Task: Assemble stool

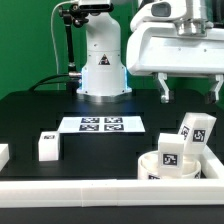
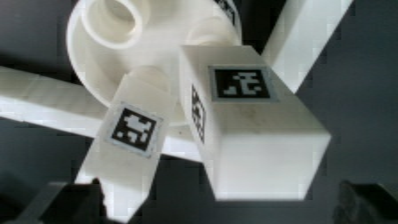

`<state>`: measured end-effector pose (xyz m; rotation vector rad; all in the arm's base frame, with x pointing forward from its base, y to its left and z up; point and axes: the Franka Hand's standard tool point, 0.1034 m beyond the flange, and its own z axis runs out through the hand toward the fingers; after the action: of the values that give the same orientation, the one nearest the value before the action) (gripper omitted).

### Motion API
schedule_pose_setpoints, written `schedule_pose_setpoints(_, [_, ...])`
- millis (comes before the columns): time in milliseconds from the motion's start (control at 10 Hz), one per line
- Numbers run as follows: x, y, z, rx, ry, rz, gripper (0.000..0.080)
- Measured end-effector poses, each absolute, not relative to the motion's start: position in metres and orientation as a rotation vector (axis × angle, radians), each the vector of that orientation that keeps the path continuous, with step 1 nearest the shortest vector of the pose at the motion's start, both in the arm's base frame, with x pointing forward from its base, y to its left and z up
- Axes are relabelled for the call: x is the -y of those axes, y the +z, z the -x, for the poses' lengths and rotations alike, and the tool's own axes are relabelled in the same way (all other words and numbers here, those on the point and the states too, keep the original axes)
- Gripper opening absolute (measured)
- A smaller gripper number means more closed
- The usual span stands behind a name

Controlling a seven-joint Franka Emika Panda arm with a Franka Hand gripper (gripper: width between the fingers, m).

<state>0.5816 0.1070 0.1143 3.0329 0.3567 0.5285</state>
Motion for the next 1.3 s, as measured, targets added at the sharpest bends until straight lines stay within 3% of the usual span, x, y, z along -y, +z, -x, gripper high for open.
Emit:
schedule_pose_setpoints(600, [-0.113,0.120,-0.577,-0.224,-0.285,-3.105,0.0649])
schedule_pose_setpoints(1000, [-0.113,0.113,-0.591,-0.429,-0.054,-3.087,0.0649])
schedule_pose_setpoints(1300, [-0.103,0.108,-0.593,-0.440,-0.031,-3.113,0.0649])
